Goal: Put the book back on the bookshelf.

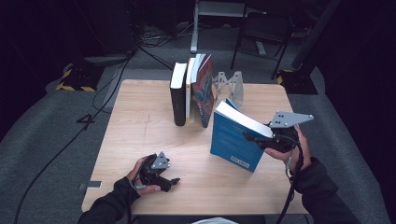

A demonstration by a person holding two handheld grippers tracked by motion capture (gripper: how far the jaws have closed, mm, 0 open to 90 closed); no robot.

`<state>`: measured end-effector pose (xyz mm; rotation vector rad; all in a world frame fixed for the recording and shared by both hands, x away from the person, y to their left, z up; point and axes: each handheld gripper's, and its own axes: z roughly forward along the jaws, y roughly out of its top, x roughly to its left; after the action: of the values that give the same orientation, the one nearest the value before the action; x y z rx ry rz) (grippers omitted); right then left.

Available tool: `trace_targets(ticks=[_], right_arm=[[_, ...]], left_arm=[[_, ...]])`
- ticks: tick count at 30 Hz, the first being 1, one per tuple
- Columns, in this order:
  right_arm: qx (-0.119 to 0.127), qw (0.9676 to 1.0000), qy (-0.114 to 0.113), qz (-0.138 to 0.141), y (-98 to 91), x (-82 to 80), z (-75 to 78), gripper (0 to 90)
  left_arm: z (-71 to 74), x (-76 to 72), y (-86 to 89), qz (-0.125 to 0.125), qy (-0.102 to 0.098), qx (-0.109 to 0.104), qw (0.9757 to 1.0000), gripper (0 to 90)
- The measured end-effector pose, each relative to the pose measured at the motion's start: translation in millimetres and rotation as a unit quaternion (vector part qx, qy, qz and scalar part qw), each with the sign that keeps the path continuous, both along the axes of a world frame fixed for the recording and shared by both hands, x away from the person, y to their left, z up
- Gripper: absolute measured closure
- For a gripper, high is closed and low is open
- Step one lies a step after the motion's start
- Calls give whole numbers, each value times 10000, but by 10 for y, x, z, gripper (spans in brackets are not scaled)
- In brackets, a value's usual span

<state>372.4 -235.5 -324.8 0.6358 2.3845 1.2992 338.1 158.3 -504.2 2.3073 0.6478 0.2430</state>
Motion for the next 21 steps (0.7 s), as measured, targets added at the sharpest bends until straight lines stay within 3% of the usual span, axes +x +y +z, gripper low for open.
trace_targets(ticks=[11, 21], right_arm=[[-149, 9989, -153, -425, 76, 147, 148, 605], [-228, 9977, -225, -602, 145, 300, 251, 605]], left_arm=[[-2, 1, -8, -23, 12, -16, 10000, 154], [-1, 2, -13, -61, 4, -8, 10000, 154]])
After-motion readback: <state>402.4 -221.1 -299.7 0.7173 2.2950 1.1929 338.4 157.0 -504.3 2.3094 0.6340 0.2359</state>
